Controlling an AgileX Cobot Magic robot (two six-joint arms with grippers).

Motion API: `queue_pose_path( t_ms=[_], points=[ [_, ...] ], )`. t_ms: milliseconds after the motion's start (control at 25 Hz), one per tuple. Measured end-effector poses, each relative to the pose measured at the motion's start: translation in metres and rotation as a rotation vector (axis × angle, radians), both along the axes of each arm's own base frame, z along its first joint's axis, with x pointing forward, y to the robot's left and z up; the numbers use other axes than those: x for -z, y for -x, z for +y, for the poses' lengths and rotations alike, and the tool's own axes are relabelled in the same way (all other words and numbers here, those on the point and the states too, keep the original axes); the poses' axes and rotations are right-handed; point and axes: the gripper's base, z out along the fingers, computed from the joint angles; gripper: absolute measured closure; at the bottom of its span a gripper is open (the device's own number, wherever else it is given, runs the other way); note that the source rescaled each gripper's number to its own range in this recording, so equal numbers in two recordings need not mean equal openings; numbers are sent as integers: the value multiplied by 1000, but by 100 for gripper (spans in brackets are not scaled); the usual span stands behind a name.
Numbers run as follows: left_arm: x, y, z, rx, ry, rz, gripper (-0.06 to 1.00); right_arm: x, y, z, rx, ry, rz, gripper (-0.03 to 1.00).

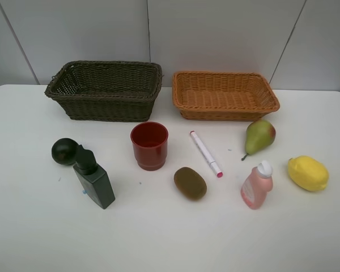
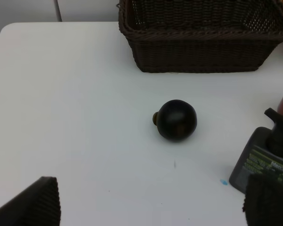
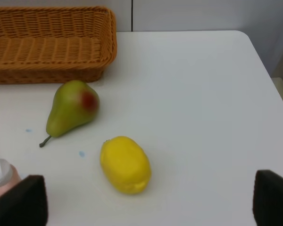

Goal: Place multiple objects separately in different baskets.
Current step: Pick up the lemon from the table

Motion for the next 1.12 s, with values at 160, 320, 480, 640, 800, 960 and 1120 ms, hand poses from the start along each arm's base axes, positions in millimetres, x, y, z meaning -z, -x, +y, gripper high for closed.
queue_pose_path(
  t_ms=[160,320,480,640,800,960,1120],
  points=[
    [0,0,0,0,0,0,-6,0,0,0,0,0,0,3],
    [0,0,0,0,0,0,-6,0,0,0,0,0,0,3],
    [0,0,0,0,0,0,-6,0,0,0,0,0,0,3],
    [0,0,0,0,0,0,-6,0,0,0,0,0,0,3],
    [0,0,0,0,0,0,-6,0,0,0,0,0,0,3],
    [0,0,0,0,0,0,-6,0,0,0,0,0,0,3],
    [0,0,0,0,0,0,-6,0,0,0,0,0,0,3]
  ],
)
